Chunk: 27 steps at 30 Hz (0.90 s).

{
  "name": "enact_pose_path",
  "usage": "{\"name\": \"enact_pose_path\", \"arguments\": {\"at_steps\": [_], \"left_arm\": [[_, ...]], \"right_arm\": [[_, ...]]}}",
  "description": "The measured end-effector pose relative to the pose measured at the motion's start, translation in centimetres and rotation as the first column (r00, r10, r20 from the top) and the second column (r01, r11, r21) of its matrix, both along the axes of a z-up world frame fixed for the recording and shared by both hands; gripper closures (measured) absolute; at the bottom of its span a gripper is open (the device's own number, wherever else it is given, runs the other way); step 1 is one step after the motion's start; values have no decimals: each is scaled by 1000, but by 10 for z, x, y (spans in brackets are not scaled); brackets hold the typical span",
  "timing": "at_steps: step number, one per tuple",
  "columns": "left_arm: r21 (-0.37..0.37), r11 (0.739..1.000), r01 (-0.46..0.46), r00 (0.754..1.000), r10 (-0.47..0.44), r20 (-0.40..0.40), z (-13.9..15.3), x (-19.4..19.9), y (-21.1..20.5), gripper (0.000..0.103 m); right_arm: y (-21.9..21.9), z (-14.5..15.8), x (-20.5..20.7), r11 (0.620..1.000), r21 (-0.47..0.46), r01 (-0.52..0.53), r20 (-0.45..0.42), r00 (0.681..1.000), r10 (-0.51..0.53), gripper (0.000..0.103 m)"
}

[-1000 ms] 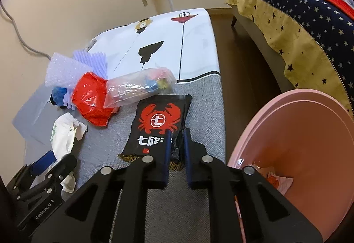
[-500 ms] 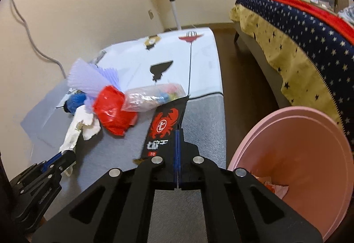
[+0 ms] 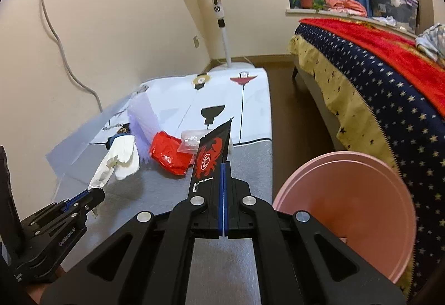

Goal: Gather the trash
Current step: 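Grasp the black crab snack packet with the right gripper while the left gripper grasps the bamboo-print bag, then carry the packet and bamboo-print bag with both grippers over the pink bin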

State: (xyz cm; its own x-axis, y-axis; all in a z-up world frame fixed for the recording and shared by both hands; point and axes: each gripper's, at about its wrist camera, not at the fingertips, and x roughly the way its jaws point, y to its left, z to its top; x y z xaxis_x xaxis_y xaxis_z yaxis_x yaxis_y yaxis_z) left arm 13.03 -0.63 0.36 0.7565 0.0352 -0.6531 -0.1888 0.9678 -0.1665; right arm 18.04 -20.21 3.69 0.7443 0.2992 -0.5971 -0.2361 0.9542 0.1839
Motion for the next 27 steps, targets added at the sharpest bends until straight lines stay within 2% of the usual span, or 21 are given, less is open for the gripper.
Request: {"name": "enact_pose_path", "arguments": {"at_steps": [7,12,17,27], "left_arm": [[-9,999,52,995,-51,84,22,-21,-13,94],[22,994,104,984,-106,140,40,-32,-30,94],[16,992,122,978,-123,166,50,-39,-41,94],[16,986,166,967,-166,195,60,-44,-69,94]], "right_arm": [[-14,26,-27,1000,-20,21,59,998,-19,103],[-32,46,-45,998,-25,52,104,993,-49,103],[-53,69,-59,996,-32,80,151,986,-74,103],[-97,104,-68,992,-48,118,192,976,-107,103]]}}
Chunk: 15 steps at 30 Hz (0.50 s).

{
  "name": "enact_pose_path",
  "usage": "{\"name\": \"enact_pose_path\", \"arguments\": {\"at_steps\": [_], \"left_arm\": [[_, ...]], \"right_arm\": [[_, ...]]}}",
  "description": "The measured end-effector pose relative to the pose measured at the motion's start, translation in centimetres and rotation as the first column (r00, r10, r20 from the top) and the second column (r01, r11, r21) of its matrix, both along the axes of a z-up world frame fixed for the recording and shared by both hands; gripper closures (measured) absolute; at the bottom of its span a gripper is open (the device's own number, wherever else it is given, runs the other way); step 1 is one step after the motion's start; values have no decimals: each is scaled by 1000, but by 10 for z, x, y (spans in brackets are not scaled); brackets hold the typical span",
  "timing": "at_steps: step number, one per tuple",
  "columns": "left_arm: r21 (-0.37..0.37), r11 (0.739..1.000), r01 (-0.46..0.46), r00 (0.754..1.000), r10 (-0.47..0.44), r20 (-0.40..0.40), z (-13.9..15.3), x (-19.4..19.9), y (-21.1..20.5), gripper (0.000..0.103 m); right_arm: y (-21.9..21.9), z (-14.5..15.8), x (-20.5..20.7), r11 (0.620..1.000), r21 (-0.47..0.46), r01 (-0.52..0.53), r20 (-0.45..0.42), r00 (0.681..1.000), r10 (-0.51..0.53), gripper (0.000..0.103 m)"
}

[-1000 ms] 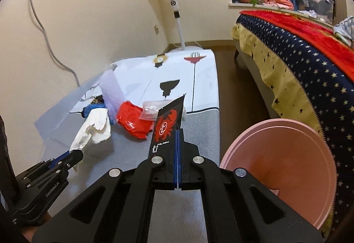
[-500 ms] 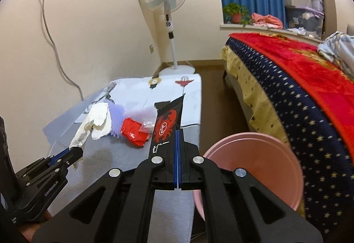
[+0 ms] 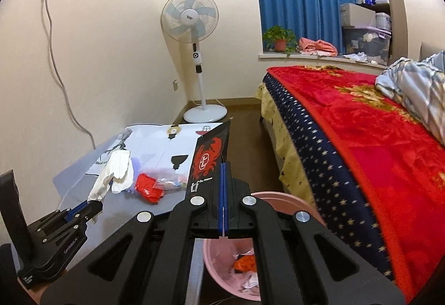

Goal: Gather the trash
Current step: 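Carry the packet and bamboo-print bag with both grippers over the pink bin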

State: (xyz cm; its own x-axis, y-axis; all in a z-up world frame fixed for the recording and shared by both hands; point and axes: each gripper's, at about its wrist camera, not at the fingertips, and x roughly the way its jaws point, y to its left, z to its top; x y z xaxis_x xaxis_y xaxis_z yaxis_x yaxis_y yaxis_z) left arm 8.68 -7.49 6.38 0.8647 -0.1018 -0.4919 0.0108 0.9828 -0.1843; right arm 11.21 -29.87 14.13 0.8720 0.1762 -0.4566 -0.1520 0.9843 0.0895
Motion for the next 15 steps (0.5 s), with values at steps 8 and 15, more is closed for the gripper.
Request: {"name": "enact_pose_path", "arguments": {"at_steps": [8,15], "left_arm": [[19,999,28,1000,-28,8,1,2,-14,94],[16,999,34,999,-34,1,-2,8,-16,94]], "right_arm": [[-19,-3,0,999,2,37,18,999,-37,103],[-30,-17,2,996,10,85,12,996,-86,103]]}}
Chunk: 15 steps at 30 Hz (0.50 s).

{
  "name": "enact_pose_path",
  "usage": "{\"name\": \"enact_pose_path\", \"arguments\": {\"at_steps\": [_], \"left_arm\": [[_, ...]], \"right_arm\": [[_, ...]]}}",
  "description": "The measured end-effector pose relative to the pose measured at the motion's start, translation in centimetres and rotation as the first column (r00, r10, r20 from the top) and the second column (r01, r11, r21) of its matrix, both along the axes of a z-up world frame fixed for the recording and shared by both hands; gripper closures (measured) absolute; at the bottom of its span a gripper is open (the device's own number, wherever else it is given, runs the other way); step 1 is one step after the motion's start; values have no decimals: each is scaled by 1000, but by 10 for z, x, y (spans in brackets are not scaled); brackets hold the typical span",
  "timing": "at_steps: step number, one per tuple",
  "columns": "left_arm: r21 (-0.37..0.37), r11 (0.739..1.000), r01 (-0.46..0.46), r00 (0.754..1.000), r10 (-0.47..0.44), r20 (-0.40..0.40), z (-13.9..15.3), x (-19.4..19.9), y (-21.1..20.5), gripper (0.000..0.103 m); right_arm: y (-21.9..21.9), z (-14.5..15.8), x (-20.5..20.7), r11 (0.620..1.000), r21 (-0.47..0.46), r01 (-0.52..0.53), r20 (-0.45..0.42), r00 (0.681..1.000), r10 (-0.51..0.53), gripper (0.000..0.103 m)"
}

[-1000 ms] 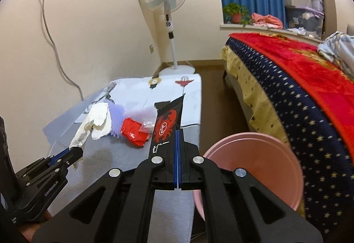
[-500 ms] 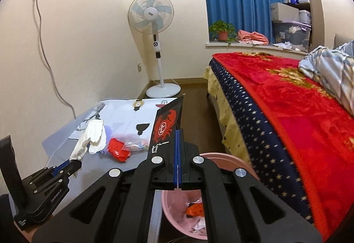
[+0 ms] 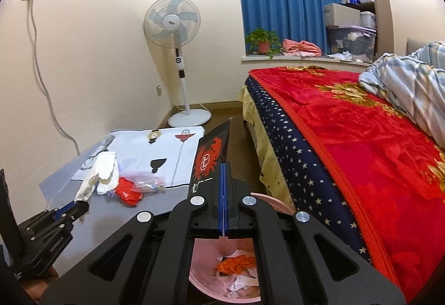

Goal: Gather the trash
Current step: 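Carry the packet and bamboo-print bag with both grippers over the pink bin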

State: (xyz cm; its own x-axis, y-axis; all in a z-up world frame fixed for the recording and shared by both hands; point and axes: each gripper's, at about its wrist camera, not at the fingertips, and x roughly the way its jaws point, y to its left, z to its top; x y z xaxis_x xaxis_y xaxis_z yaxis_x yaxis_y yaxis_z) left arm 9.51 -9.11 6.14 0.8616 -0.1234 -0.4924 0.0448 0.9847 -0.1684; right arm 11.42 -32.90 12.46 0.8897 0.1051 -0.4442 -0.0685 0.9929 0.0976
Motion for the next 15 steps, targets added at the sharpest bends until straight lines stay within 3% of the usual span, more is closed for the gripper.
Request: {"name": "enact_pose_path", "arguments": {"at_steps": [15], "left_arm": [[3,1000,24,1000,-24,-12,-4,5,-11,94]], "right_arm": [[-10,-12,-1,999,-22,46,-14,999,-47,103]]}}
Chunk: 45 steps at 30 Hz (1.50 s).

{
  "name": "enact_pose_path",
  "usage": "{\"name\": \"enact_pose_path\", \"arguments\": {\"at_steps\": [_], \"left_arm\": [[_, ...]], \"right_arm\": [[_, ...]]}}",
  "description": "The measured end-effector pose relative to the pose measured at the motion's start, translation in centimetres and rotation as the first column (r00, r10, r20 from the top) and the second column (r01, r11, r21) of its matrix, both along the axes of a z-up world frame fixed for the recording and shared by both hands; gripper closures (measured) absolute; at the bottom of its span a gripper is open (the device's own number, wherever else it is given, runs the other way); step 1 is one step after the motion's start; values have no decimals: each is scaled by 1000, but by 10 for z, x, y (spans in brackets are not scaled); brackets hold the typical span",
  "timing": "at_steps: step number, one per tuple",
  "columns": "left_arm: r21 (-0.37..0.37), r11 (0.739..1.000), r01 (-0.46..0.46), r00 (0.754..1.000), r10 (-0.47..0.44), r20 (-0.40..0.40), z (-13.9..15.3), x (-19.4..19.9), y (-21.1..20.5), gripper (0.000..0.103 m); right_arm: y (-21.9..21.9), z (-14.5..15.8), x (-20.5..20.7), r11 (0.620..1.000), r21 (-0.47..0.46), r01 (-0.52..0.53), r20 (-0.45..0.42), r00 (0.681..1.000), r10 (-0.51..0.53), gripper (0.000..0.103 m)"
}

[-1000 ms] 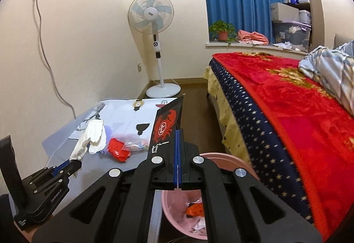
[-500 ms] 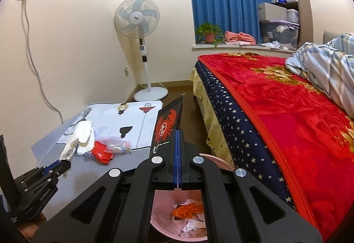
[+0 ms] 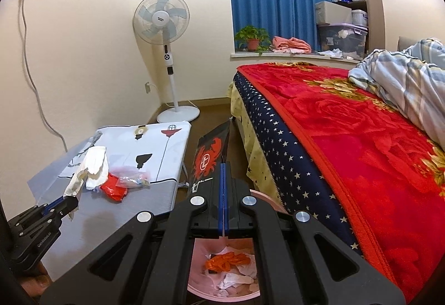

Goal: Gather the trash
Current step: 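Carry the packet and bamboo-print bag with both grippers over the pink bin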

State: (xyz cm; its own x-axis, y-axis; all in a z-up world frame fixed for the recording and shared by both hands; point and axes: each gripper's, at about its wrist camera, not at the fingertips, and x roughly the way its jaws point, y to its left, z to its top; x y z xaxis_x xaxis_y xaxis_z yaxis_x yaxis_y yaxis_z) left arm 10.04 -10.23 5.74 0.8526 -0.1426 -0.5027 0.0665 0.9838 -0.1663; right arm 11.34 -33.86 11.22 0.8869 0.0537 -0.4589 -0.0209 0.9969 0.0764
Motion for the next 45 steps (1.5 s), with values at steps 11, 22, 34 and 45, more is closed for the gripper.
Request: {"name": "enact_pose_path", "arguments": {"at_steps": [11,22,34,45], "left_arm": [[-12,999,48,999,-49,-2,-5,8,-21,94],[-29,992,119,993,-120,-13,-11,21,-54,94],[-41,982,182,982,-183,-40,-23,35,-89,94],[-90,967,238,966,-246,-86,-35,49,-100,94]], "right_arm": [[-13,-3,4,999,-5,52,-11,999,-52,103],[-26,-5,7,994,-27,109,-13,994,-109,103],[-38,-10,9,988,-28,152,-34,988,-153,103],[-40,-15,13,988,-23,155,-58,986,-156,100]]}}
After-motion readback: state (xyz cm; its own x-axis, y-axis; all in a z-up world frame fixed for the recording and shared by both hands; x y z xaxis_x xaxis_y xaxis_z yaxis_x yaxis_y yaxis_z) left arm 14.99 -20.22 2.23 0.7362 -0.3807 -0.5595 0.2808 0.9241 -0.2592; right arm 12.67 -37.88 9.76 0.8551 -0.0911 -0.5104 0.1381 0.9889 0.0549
